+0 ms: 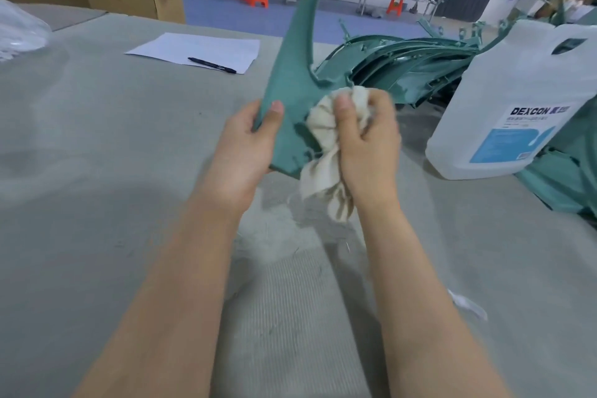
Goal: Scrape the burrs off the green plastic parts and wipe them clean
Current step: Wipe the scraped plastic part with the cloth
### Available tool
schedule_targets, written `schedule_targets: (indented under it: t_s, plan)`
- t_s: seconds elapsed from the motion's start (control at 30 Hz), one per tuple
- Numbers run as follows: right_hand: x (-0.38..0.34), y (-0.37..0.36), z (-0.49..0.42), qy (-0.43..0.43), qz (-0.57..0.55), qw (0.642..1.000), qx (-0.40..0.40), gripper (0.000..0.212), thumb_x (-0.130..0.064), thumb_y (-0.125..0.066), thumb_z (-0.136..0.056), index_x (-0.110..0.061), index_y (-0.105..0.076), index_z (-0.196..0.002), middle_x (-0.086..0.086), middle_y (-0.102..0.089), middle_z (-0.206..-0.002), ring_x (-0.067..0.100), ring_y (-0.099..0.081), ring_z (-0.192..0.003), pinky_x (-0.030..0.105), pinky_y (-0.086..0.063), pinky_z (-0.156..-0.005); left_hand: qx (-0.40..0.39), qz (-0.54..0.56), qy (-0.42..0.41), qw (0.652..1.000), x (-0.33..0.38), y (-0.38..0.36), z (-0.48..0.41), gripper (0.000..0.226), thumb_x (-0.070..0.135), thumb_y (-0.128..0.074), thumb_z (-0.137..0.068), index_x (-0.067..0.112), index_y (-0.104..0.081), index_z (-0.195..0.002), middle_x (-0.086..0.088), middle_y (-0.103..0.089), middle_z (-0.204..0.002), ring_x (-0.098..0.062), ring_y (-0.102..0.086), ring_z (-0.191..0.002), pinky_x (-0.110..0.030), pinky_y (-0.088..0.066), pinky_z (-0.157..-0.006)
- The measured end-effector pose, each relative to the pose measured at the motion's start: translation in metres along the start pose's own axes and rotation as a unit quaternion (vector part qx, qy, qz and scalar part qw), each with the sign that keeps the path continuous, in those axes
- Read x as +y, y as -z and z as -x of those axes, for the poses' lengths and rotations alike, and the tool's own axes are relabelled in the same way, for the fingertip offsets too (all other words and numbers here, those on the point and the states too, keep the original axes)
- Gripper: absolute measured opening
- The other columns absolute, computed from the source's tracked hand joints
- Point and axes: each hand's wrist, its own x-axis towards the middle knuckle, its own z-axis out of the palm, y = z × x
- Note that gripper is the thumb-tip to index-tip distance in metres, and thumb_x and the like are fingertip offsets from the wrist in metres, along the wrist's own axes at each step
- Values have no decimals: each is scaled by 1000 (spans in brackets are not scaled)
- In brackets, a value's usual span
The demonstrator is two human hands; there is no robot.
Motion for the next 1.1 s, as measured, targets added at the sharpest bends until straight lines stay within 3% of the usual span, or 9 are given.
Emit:
schedule_targets:
  t_s: [0.1, 0.17, 0.27, 0.33, 0.43, 0.6, 0.83, 0.97, 1.1]
  plan:
    - [2, 14, -11, -79, -72, 982, 158, 28, -25, -61, -94, -15, -38, -105, -12, -49, -89, -16, -51, -73, 7, -41, -69, -47, -12, 10, 999, -4, -1, 3, 19, 21, -44, -102, 25, -62, -106, 3, -73, -99, -15, -70, -86, -36, -58, -74]
    - [-4, 15, -9, -48, -73, 983, 164, 27, -17, -59, -95, -14, -37, -110, -2, -50, -105, -1, -54, -95, 21, -46, -88, -109, 48, 55, 991, -3, -4, 4, 21, 14, -45, -101, 25, -61, -110, 4, -73, -97, -12, -70, -83, -30, -58, -67]
    - [-17, -10, 13, 59, 67, 996, 3, 44, -25, -48, -98, -1, -42, -135, 18, -36, -144, 30, -33, -136, 36, -22, -117, -131, 159, 88, 975, 1, -15, 6, 23, 13, -38, -100, 19, -57, -111, 2, -71, -93, -11, -67, -84, -27, -55, -72]
    - [-27, -27, 31, 115, 159, 969, -151, 62, -43, -28, -98, -8, -30, -150, 12, -10, -162, 25, -6, -150, 36, 0, -120, -140, 264, 101, 949, 5, -14, 6, 32, 30, -30, -103, 20, -61, -104, 5, -72, -93, -8, -68, -91, -25, -53, -87]
    - [-28, -34, 38, 173, 199, 932, -250, 72, -53, -9, -94, -15, -28, -152, -5, -7, -164, 12, 4, -150, 38, 12, -119, -122, 337, 105, 928, 9, -6, 9, 44, 47, -31, -102, 24, -65, -87, 11, -71, -84, -4, -68, -89, -24, -53, -90]
    - [-18, -30, 30, 135, 247, 935, -214, 59, -50, -10, -96, -36, -28, -151, -17, -4, -162, 11, 9, -149, 43, 19, -116, -78, 278, 120, 950, 6, -12, 7, 42, 54, -37, -98, 26, -65, -113, 6, -70, -114, -12, -63, -113, -31, -49, -99]
    - [11, -18, 8, 61, 206, 969, -118, 40, -28, -37, -104, -32, -45, -143, 8, 4, -163, 25, -3, -150, 40, -9, -121, 40, 105, 55, 992, -4, -14, 1, 20, 16, -48, -100, 20, -66, -91, 3, -72, -81, -12, -69, -75, -28, -56, -67]
    - [18, -8, 2, -26, 106, 993, -37, 40, -12, -41, -102, -19, -49, -141, 9, -44, -147, 19, -44, -131, 16, -31, -98, 51, 87, 36, 994, -3, -13, -1, 14, 15, -50, -99, 15, -63, -95, -1, -73, -90, -16, -71, -84, -35, -59, -75]
    - [8, -9, 10, 14, 130, 990, -57, 36, -10, -47, -99, -9, -47, -135, 11, -67, -113, 32, -60, -96, 30, -36, -73, 5, 67, 76, 995, 2, -4, -3, 17, 10, -52, -96, 13, -63, -108, -3, -73, -93, -16, -69, -82, -34, -56, -76]
